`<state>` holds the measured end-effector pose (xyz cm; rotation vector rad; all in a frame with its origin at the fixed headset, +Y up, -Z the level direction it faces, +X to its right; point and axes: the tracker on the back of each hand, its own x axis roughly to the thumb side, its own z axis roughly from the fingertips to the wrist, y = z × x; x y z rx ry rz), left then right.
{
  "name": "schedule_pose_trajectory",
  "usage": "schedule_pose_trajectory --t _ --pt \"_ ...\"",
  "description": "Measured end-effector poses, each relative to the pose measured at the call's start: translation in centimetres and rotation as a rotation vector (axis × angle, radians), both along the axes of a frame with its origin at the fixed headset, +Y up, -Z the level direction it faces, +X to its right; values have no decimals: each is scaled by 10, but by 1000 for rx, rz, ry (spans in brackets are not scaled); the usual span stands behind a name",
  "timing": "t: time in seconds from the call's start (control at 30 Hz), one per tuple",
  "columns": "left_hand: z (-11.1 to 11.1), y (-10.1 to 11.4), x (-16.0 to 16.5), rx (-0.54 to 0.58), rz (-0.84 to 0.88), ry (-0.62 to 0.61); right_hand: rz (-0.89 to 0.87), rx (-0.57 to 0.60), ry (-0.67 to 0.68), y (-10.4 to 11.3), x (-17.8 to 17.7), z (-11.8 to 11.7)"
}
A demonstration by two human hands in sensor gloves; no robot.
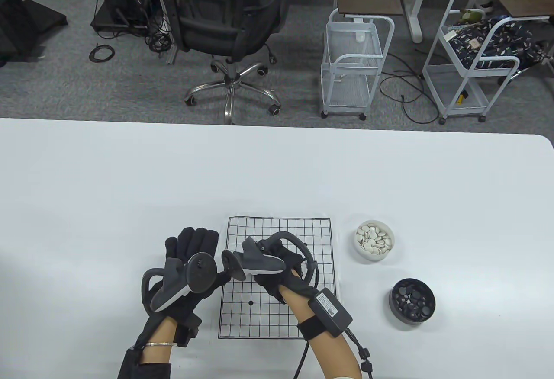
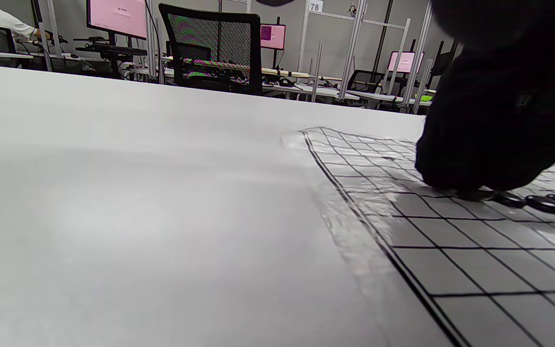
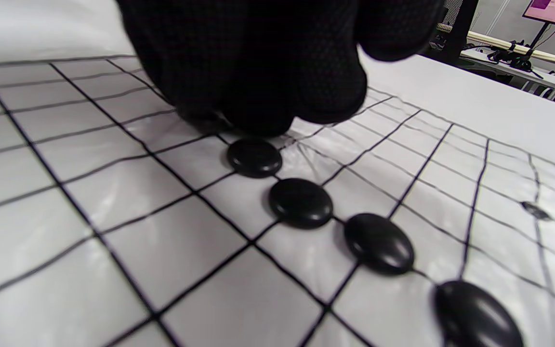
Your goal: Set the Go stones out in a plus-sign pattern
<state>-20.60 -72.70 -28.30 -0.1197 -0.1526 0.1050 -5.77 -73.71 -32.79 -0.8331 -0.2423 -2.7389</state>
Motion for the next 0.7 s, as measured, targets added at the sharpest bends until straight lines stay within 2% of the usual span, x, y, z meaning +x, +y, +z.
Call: schedule_pose_trajectory --t 0.2,0.37,0.5,0.7 --pt "0 0 2 1 -5 -2 -31 -6 -14 5 6 -1" --pt "0 0 2 1 -6 -7 -113 25 -79 26 28 -2" --pt "1 -1 4 0 -19 -17 -134 80 -211 48 66 -3" --pt "2 -2 8 3 -32 -25 -127 135 -450 62 138 -9"
